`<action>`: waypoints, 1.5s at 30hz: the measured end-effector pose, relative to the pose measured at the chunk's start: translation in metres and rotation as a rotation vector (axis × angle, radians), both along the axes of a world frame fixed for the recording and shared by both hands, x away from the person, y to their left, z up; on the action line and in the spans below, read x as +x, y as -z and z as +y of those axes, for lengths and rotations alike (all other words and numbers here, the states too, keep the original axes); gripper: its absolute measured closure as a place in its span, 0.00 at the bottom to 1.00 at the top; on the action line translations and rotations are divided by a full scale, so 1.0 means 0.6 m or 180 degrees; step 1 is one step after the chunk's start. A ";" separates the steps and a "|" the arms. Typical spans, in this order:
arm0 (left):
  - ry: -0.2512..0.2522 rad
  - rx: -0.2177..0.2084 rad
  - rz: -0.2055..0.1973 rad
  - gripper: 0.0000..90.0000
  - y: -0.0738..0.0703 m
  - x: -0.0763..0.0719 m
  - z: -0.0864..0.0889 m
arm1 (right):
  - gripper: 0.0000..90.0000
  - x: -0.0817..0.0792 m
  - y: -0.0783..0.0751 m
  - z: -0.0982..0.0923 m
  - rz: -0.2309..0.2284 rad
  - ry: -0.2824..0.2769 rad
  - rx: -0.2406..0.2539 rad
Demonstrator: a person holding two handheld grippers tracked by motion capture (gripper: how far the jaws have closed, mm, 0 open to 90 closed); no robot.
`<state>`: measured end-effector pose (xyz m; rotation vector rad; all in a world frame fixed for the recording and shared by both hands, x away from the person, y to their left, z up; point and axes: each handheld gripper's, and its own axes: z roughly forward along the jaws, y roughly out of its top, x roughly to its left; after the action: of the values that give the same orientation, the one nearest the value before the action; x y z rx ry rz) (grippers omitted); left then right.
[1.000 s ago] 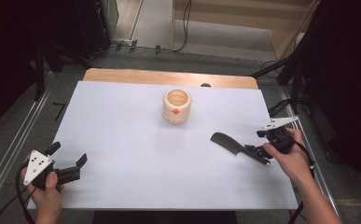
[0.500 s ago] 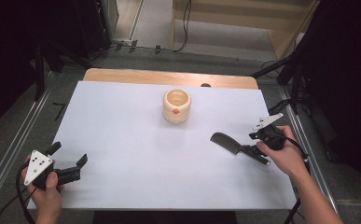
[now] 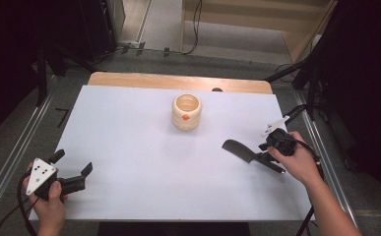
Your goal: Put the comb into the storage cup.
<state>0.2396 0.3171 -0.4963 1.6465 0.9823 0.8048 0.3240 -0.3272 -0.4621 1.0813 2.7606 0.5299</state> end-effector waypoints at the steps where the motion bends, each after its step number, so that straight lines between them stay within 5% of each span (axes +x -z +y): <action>1: 0.0007 0.0012 0.0003 0.00 0.000 0.000 0.000 | 0.58 0.002 0.003 0.002 0.0059 -0.0019 -0.0047; 24: -0.0011 0.0056 0.0003 0.00 0.000 0.000 -0.002 | 0.68 0.019 0.033 0.008 0.0425 -0.0111 -0.0326; 45: -0.0025 0.0056 0.0010 0.00 0.000 0.001 -0.002 | 0.78 0.020 0.037 0.004 0.0363 -0.0136 -0.0362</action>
<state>0.2400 0.3157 -0.4964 1.6602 0.9869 0.8183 0.3358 -0.3248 -0.4843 1.0603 2.8773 0.3207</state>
